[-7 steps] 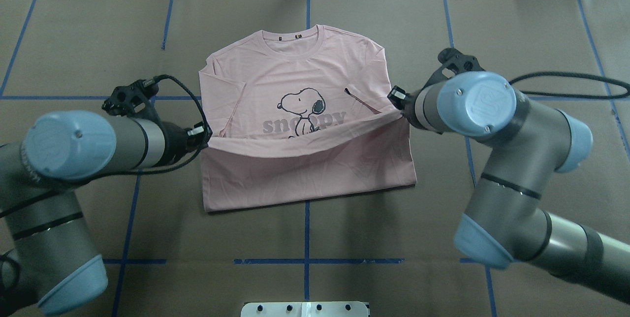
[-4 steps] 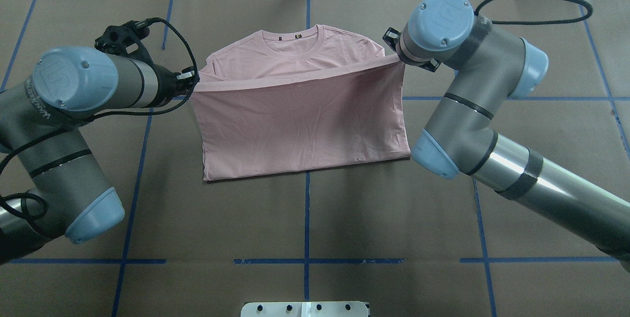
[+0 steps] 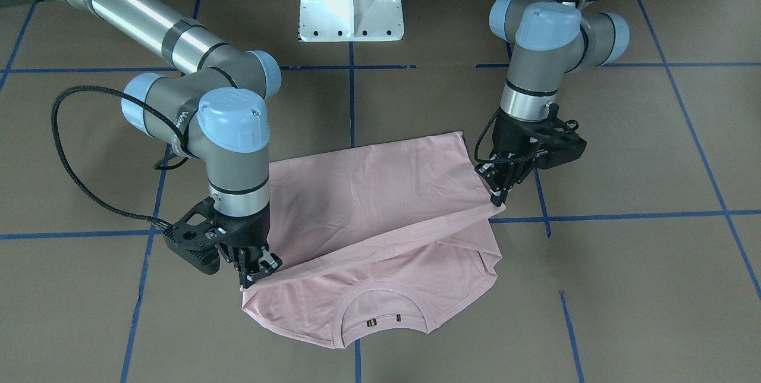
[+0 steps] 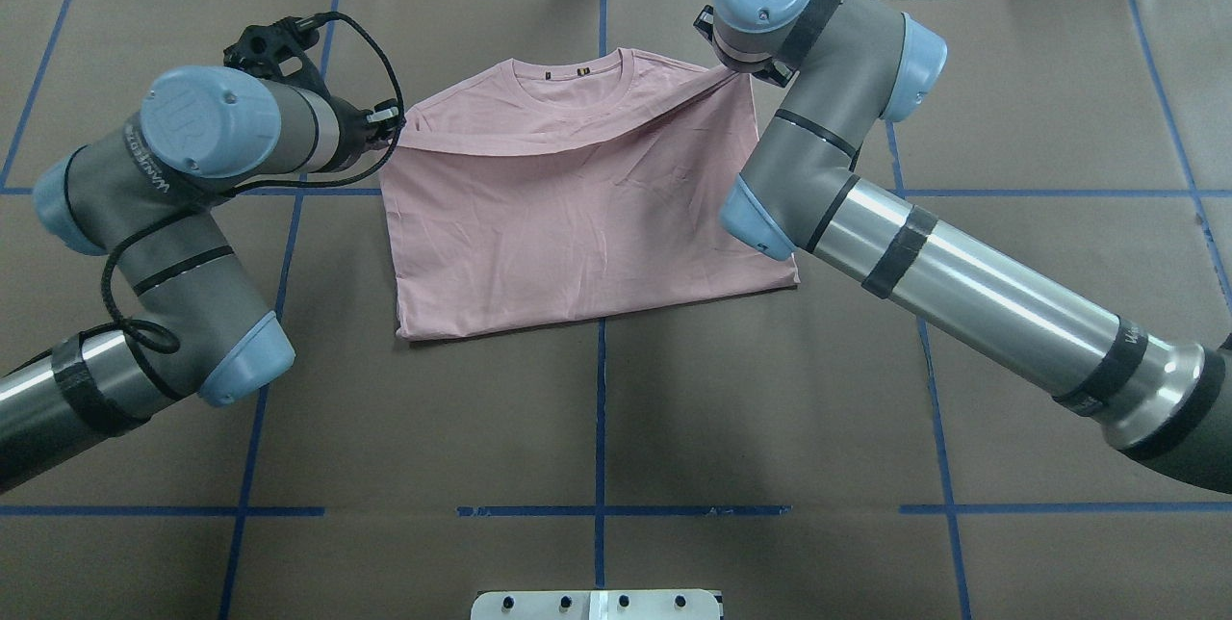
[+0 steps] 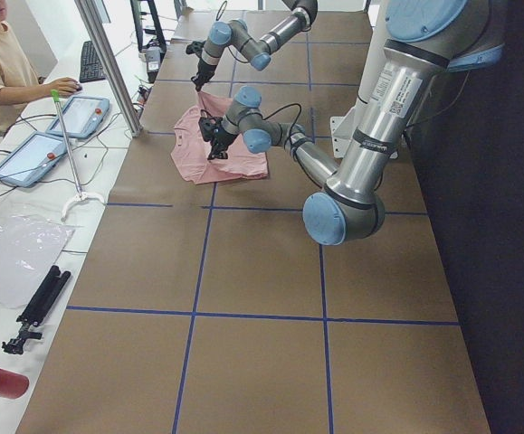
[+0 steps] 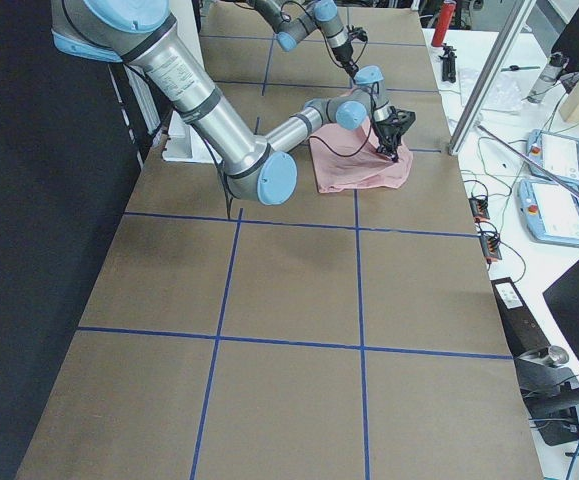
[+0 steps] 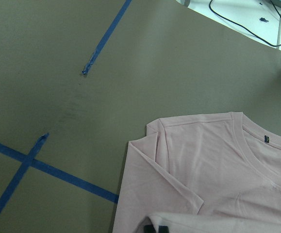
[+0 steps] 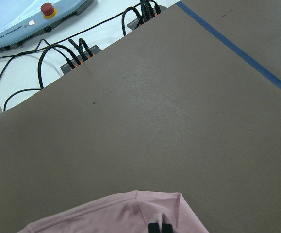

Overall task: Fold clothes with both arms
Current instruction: 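Lay the hem near the collar and open both grippers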

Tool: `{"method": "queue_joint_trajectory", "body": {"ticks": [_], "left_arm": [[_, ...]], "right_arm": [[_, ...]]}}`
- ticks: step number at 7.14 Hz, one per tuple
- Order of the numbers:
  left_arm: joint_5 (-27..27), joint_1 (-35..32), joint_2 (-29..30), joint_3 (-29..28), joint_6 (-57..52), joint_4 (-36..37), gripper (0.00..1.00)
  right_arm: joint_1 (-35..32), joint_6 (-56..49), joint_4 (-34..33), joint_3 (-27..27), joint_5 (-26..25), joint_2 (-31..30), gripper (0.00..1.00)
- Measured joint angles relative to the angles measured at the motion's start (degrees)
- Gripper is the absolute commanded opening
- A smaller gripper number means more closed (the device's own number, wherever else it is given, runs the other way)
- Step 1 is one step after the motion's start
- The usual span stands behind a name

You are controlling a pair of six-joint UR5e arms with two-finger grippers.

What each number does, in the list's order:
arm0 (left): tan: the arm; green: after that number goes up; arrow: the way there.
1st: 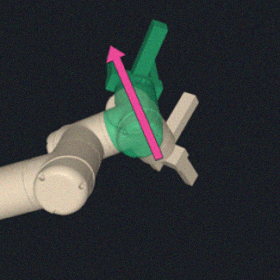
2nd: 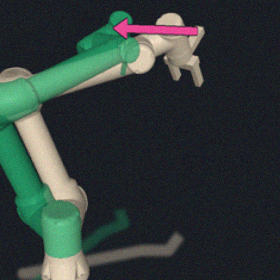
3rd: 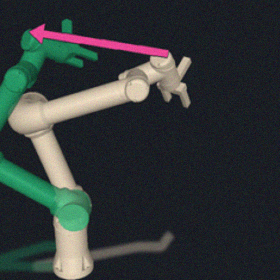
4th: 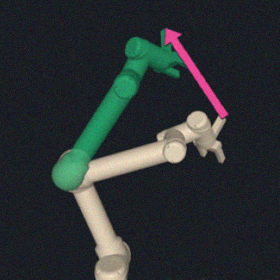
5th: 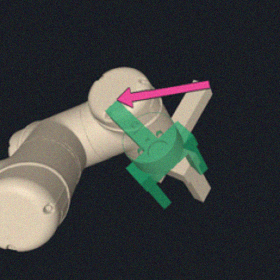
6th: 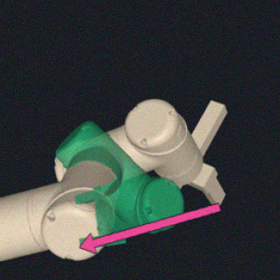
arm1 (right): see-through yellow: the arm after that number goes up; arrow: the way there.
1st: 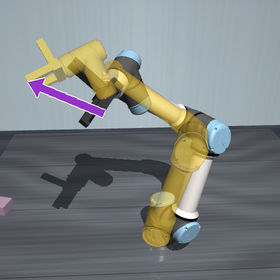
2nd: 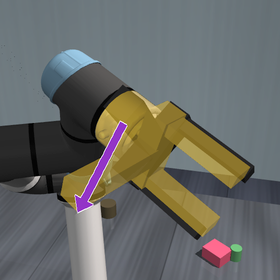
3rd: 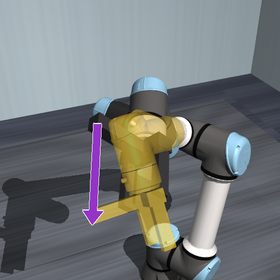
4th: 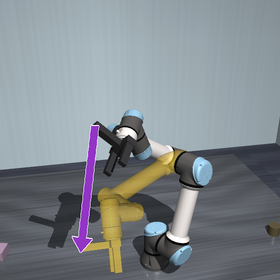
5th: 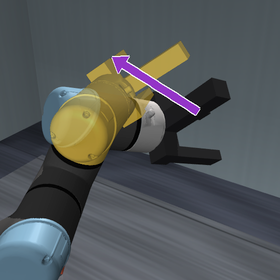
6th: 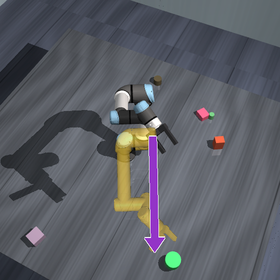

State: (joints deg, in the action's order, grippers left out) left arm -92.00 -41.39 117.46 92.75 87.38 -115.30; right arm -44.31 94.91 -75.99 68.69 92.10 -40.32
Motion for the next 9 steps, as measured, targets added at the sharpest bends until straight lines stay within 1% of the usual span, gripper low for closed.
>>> {"method": "queue_joint_trajectory", "body": {"ticks": [1,2,4,6,7,8,9], "left_arm": [[0.6,-0.2,1.4,-4.8,0.0,-3.7,0.0],[0.8,-0.3,2.2,-8.1,-0.1,-6.8,0.0],[0.9,-0.4,2.7,-11.2,-0.1,-8.9,0.0],[0.9,-0.7,2.8,-12.0,-0.1,-9.2,0.01],[0.9,-0.7,2.9,-12.2,-0.1,-9.2,0.17],[0.9,-0.7,3.0,-12.3,0.0,-9.2,0.25],[0.9,-0.8,3.0,-12.3,0.0,-9.2,0.32]], "right_arm": [[0.0,0.0,0.7,-2.7,0.0,1.1,0.0],[0.1,-0.1,1.0,-4.7,0.0,1.7,0.0],[0.2,-0.2,1.2,-7.3,-0.1,2.4,0.0],[0.2,-0.2,3.5,-9.3,-0.1,2.5,0.0],[0.3,-0.3,4.6,-10.2,-0.1,2.6,0.15],[0.5,-0.3,5.1,-10.7,-0.2,2.7,0.41],[0.8,-0.3,5.3,-10.9,-0.2,2.8,0.58]]}}
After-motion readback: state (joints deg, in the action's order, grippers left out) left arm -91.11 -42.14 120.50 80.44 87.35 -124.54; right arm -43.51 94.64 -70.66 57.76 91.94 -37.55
